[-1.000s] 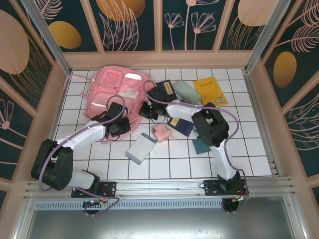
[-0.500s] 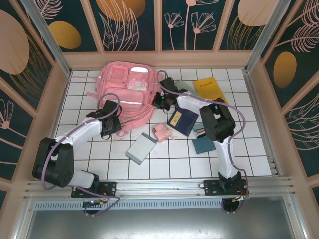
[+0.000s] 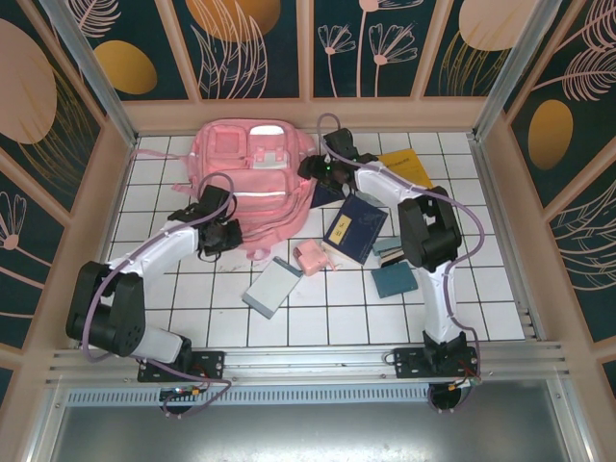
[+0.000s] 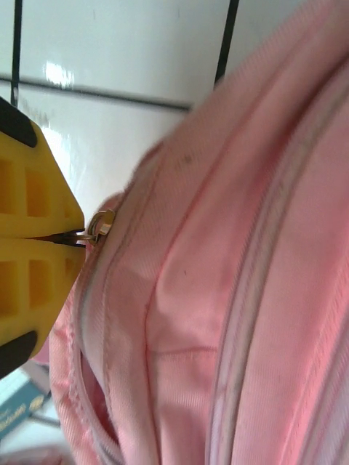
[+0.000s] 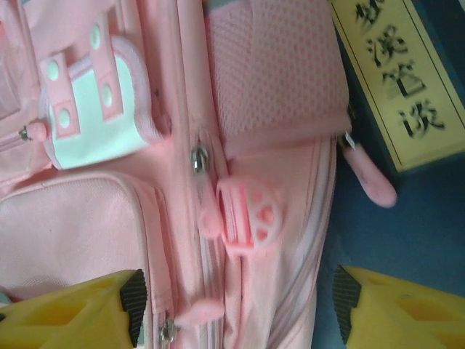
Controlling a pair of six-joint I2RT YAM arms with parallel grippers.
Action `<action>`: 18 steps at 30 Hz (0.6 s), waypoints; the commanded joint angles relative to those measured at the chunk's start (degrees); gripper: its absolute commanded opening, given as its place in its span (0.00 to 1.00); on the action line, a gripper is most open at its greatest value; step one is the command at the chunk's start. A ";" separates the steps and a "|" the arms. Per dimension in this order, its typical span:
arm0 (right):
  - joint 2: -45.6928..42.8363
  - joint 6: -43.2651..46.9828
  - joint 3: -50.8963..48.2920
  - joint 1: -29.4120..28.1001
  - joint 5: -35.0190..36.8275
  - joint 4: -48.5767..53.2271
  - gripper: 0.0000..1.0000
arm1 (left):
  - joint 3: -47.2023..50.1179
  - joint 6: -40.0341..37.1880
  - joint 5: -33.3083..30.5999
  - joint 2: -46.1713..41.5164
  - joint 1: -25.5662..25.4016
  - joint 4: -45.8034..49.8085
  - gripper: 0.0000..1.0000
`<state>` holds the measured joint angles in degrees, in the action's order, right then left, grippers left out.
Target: Pack the student bag
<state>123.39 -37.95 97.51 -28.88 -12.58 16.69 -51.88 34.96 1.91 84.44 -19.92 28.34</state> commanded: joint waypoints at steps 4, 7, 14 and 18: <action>-10.00 -4.88 -6.27 -4.70 2.54 4.13 0.73 | -5.49 4.41 7.45 4.01 -5.14 -6.35 0.00; -11.38 -7.23 -8.46 -6.16 1.71 5.65 0.74 | -6.20 5.53 8.87 4.95 -6.04 -8.67 0.00; -11.92 -11.88 -14.62 -6.90 -0.47 3.71 0.76 | -7.01 5.32 8.82 6.50 -6.89 -9.01 0.00; -9.85 -13.71 -14.89 -7.24 -2.73 2.84 0.76 | -6.92 5.05 8.46 6.87 -7.19 -8.59 0.00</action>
<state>112.09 -48.71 83.15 -35.99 -12.99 19.97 -57.23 39.51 9.67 90.45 -26.55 22.02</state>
